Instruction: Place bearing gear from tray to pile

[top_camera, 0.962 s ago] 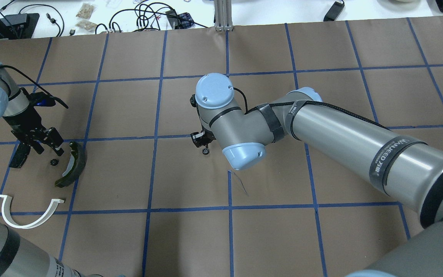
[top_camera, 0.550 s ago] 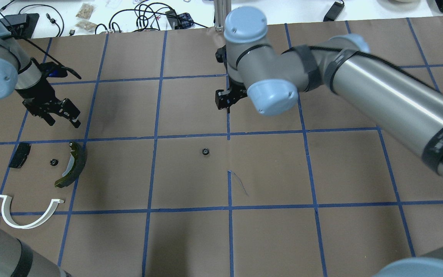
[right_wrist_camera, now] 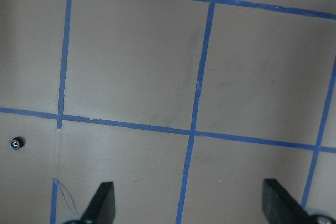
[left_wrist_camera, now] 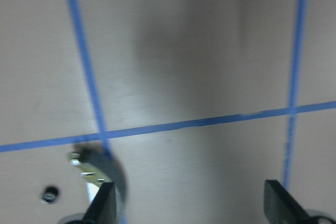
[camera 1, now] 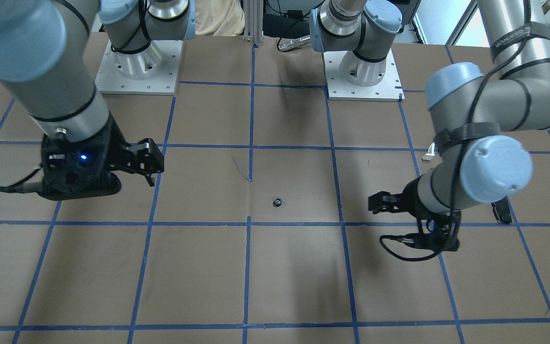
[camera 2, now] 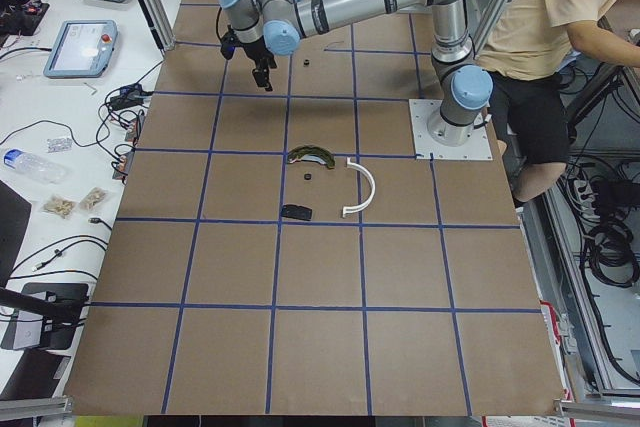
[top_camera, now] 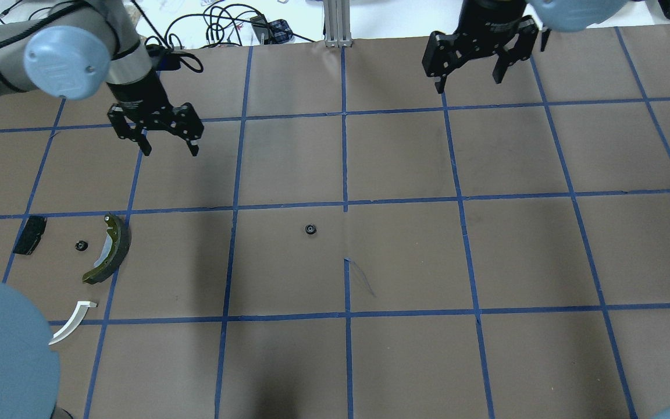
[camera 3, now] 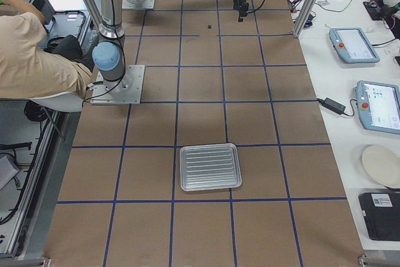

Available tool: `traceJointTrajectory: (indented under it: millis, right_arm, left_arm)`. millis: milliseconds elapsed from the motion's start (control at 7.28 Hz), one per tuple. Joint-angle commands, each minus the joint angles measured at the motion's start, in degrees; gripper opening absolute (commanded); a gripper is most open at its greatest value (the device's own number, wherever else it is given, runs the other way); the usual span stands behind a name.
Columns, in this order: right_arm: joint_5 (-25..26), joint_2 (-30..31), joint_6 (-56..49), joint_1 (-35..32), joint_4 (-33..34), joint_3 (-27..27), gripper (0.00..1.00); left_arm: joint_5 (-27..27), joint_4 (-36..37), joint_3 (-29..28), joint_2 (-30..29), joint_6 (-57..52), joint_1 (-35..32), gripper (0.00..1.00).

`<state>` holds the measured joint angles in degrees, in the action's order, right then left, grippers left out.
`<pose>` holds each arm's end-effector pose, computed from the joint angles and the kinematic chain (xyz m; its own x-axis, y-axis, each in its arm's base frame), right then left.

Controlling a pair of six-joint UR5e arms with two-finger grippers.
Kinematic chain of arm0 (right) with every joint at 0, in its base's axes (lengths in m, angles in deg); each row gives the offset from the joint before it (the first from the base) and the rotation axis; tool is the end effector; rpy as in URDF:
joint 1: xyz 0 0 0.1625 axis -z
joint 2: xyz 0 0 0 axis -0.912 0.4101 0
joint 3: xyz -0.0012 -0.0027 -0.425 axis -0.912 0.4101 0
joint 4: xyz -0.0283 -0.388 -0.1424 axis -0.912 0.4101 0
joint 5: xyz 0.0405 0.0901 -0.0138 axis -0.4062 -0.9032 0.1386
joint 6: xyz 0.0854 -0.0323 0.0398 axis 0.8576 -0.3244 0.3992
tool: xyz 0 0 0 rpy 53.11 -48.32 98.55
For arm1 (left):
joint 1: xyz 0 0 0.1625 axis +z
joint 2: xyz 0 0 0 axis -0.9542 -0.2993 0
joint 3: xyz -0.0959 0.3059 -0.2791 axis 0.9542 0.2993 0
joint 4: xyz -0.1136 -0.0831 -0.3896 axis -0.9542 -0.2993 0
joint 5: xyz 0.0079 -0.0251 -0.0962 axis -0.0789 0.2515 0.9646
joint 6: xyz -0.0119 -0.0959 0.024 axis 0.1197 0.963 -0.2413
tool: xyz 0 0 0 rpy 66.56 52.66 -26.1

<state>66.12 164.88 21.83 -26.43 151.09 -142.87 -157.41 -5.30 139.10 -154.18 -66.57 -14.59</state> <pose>0.1566 -0.5962 0.4808 -0.9922 -0.1245 -0.0003 -0.1245 0.9920 -0.0187 -0.1007 -0.6227 0.3212 -0.9990 0.0450 0.0020 0.0442 0.9720 0.2309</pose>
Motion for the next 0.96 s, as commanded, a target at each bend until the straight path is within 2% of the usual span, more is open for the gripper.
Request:
traceJointTrajectory:
  millis: [0, 137, 275, 412, 550, 687, 825]
  right_arm:
    - [0.3, 3.5, 0.7, 2.0, -1.6, -0.9, 1.00]
    - [1.0, 4.1, 0.6, 2.2, -1.2, -4.1, 1.00]
    - [0.3, 5.9, 0.3, 2.8, -0.3, -7.4, 1.00]
    - [0.2, 7.0, 0.5, 3.2, 3.6, -10.8, 1.00]
    - [0.5, 9.0, 0.8, 2.9, 6.3, -12.3, 1.00]
    - [0.9, 9.5, 0.8, 2.9, 6.1, -12.5, 1.00]
    - [0.7, 9.4, 0.7, 3.2, 6.4, -12.2, 1.00]
  left_arm:
    - [2.5, 2.7, 1.6, -1.6, 13.9, -9.9, 1.00]
    - [6.0, 6.6, 3.7, -2.1, 17.7, -11.5, 1.00]
    - [6.6, 11.0, 6.9, -2.7, 22.0, -12.8, 1.00]
    - [6.5, 16.5, 10.4, -3.1, 24.2, -14.6, 1.00]
    - [6.6, 21.3, 14.1, -3.5, 24.4, -15.6, 0.98]
    - [6.7, 24.9, 17.1, -3.8, 25.8, -16.0, 0.97]
    - [6.7, 26.3, 18.3, -3.8, 25.7, -16.7, 0.89]
